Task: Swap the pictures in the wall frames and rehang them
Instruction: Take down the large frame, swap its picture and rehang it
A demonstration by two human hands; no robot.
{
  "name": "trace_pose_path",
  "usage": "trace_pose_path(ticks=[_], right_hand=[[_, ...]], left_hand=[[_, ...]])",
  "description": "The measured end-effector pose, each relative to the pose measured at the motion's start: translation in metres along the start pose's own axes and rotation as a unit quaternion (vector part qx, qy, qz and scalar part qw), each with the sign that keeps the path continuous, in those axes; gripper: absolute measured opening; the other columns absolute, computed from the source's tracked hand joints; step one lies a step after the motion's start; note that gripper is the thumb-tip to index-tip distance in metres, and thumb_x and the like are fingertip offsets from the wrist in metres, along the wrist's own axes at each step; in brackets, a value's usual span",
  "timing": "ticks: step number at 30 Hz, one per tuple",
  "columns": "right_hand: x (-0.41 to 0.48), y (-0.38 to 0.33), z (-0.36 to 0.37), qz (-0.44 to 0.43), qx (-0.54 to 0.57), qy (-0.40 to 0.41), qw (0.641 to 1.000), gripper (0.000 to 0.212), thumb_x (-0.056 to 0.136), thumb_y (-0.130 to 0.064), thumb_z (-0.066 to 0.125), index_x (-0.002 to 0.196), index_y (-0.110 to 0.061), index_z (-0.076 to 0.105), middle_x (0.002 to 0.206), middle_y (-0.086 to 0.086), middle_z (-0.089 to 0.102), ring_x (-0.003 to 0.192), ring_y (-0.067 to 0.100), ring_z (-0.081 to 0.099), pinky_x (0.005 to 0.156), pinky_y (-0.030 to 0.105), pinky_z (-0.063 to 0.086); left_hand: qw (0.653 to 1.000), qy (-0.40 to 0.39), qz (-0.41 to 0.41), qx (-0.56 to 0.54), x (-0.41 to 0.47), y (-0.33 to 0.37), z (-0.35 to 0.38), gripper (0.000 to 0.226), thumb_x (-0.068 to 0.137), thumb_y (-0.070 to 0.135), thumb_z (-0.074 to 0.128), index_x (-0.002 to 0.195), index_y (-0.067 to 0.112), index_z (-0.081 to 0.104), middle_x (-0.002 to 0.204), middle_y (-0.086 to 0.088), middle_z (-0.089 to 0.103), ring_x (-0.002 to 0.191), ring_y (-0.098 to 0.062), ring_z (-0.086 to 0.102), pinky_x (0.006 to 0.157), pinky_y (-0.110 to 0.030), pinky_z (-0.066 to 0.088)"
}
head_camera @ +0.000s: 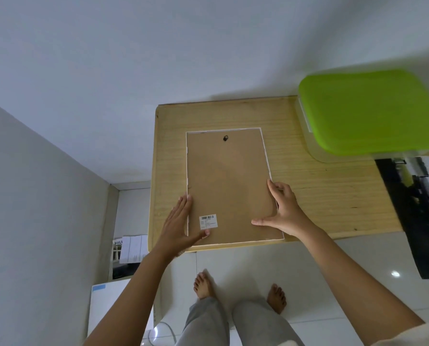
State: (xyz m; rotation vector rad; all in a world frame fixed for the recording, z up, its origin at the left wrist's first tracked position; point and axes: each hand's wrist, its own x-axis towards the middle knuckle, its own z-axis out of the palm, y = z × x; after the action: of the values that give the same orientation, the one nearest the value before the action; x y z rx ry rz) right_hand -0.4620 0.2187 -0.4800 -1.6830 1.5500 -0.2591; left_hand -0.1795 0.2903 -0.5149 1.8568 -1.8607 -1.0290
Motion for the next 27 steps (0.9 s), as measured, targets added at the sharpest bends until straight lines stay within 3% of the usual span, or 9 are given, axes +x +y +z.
trace_pose_path(ticks=[7, 16, 23, 27], right_hand=[[0.006, -0.003, 0.002, 0.016, -0.006, 0.009, 1.000, 0.118, 0.056, -0.036, 0.086, 0.147, -0.021, 0.013, 0.139, 0.002, 0.019, 0.131, 0.017, 0.020, 0.102, 0.018, 0.016], [-0.003, -0.007, 0.010, 0.001, -0.004, 0.049, 0.999, 0.103, 0.064, -0.034, 0.082, 0.145, -0.017, 0.022, 0.140, 0.004, 0.024, 0.129, 0.020, 0.023, 0.102, 0.019, 0.018], [-0.020, 0.001, -0.004, -0.018, 0.009, -0.038, 0.999, 0.115, 0.061, -0.031, 0.085, 0.148, -0.015, 0.011, 0.155, -0.006, 0.007, 0.142, 0.008, 0.007, 0.104, 0.014, 0.010], [-0.020, 0.000, 0.002, -0.009, 0.022, -0.027, 0.999, 0.116, 0.059, -0.029, 0.086, 0.147, -0.013, 0.012, 0.156, -0.005, 0.006, 0.143, 0.010, 0.007, 0.108, 0.017, 0.009]], left_hand=[[1.000, 0.015, -0.005, 0.012, 0.000, 0.002, 0.002, 0.106, 0.065, 0.078, 0.043, 0.144, 0.029, -0.006, 0.151, 0.016, -0.007, 0.140, 0.001, -0.008, 0.114, -0.027, 0.002], [1.000, 0.023, -0.009, 0.002, -0.006, 0.012, 0.002, 0.106, 0.063, 0.077, 0.039, 0.144, 0.028, -0.008, 0.151, 0.015, -0.010, 0.139, 0.000, -0.009, 0.115, -0.028, 0.000], [0.999, 0.028, -0.027, 0.022, -0.004, 0.019, 0.004, 0.110, 0.061, 0.079, 0.033, 0.147, 0.023, -0.006, 0.155, 0.007, -0.006, 0.142, -0.006, -0.007, 0.115, -0.032, 0.000], [0.997, 0.048, -0.037, 0.049, -0.004, 0.017, 0.009, 0.109, 0.062, 0.078, 0.031, 0.147, 0.021, -0.005, 0.157, 0.003, -0.004, 0.142, -0.007, -0.006, 0.114, -0.029, -0.003]])
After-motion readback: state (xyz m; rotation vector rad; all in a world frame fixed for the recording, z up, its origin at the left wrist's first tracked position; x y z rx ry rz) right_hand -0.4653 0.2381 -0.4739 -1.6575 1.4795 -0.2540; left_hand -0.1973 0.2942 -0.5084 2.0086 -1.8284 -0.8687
